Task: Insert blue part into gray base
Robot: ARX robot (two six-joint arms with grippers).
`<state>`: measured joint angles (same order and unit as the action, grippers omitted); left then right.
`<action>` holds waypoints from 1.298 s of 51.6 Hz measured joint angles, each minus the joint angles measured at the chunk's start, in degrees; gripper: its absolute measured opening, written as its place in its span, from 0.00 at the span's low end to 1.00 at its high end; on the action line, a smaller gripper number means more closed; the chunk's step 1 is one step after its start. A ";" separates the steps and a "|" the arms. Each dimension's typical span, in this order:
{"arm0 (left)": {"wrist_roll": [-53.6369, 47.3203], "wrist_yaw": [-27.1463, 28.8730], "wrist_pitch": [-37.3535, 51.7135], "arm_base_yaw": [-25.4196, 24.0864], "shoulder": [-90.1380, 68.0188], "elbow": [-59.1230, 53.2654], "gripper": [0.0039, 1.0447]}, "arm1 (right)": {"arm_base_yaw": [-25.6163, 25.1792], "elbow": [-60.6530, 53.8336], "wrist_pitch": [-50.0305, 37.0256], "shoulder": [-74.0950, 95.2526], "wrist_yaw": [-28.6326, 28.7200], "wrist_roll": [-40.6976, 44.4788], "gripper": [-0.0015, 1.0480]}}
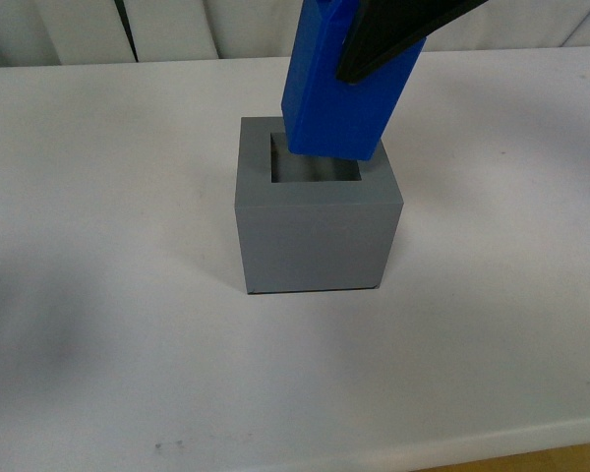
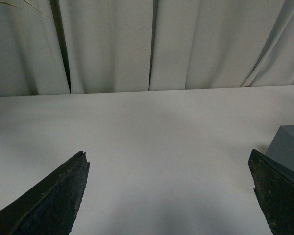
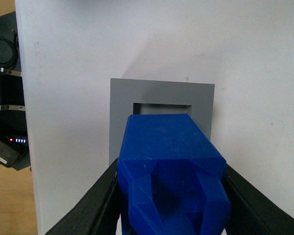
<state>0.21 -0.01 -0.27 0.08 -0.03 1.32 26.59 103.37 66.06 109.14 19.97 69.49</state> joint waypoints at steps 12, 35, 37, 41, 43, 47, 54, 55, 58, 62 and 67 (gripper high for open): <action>0.00 0.00 0.00 0.00 0.00 0.00 0.94 | 0.42 0.35 -0.24 1.25 -1.46 -0.87 0.45; 0.00 0.00 0.00 -0.02 0.00 0.00 0.94 | 1.29 -0.15 -1.60 1.88 -1.68 -1.90 0.45; 0.02 0.00 0.00 0.00 0.00 0.00 0.94 | 1.31 -0.39 -1.81 1.88 -1.88 -1.88 0.45; 0.00 0.00 0.00 0.00 0.00 0.00 0.94 | 1.31 -0.87 -2.14 1.88 -1.88 -1.90 0.45; 0.00 0.00 0.00 0.00 0.00 0.00 0.94 | 1.31 -0.98 -2.23 1.88 -1.88 -1.92 0.45; 0.00 0.00 0.00 0.00 0.00 0.00 0.94 | 1.31 -1.09 -2.23 1.90 -1.88 -1.92 0.45; 0.00 0.00 0.00 0.00 0.00 0.00 0.94 | 1.29 -1.14 -2.25 2.10 -2.14 -1.88 0.45; 0.00 0.00 0.00 -0.02 0.00 0.00 0.94 | 1.29 -1.14 -2.19 2.16 -2.14 -1.88 0.45; 0.00 0.00 0.00 0.00 0.00 0.00 0.94 | 1.29 -1.14 -2.16 2.23 -2.14 -1.88 0.45; 0.00 0.00 0.00 0.00 0.00 0.00 0.94 | 1.29 -1.14 -2.16 2.43 -2.16 -1.86 0.45; 0.00 0.00 0.00 0.00 0.00 0.00 0.94 | 1.31 -1.14 -2.21 2.62 -2.19 -1.88 0.45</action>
<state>0.21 -0.01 -0.27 0.08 -0.03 1.32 27.90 102.24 63.86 111.77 17.78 67.61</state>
